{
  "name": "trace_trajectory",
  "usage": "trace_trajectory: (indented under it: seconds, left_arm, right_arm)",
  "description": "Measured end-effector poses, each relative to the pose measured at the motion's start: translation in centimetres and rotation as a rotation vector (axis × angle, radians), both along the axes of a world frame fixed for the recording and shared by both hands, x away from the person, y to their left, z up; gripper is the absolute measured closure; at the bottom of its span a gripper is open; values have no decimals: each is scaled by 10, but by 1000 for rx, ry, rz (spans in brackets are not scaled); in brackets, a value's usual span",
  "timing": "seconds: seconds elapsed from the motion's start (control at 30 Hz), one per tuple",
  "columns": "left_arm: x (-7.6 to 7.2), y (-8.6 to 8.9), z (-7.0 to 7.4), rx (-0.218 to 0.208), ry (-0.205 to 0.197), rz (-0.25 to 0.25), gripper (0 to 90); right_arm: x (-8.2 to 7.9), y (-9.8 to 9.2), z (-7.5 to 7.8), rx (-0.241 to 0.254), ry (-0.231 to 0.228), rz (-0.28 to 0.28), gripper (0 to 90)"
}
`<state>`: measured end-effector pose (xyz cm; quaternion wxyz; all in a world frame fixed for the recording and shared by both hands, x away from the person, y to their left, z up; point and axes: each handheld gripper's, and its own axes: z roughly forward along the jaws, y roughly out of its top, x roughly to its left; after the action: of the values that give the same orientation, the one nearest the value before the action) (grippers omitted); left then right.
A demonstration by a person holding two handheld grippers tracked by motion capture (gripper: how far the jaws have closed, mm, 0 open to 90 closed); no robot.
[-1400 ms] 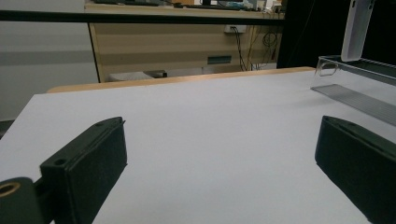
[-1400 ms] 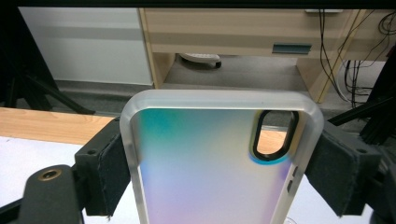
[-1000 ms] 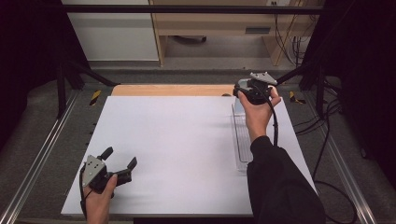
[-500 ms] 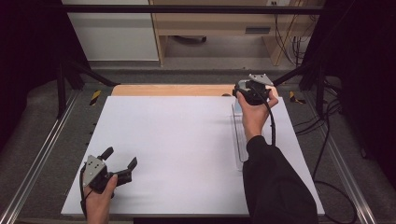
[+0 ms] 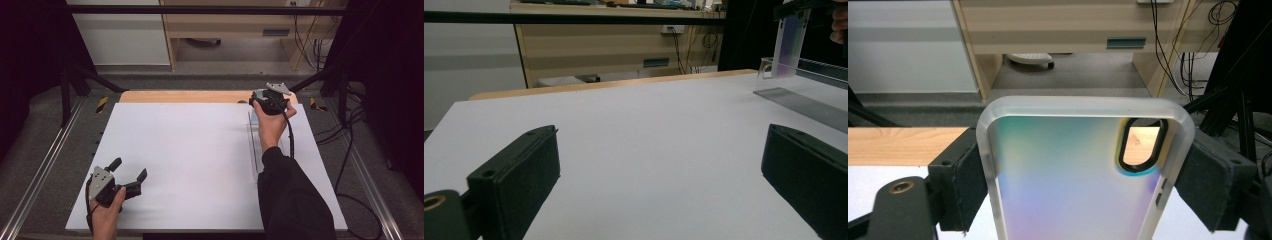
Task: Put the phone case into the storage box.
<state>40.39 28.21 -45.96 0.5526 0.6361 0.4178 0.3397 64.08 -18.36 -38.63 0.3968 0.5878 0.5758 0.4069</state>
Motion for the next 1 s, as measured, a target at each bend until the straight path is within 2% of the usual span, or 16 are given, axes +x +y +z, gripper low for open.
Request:
trace_trajectory:
  seconds: [0.3,0.5,1.0]
  left_arm:
    - [0,-1,0,2,1,-2,18]
    - [0,-1,0,4,1,-4,18]
    - [0,-1,0,0,-2,-3,11]
  right_arm:
    - [2,-3,-7,5,14,-4,175]
    - [2,-1,-9,-9,14,-6,174]
    - [4,-1,-15,8,29,-6,174]
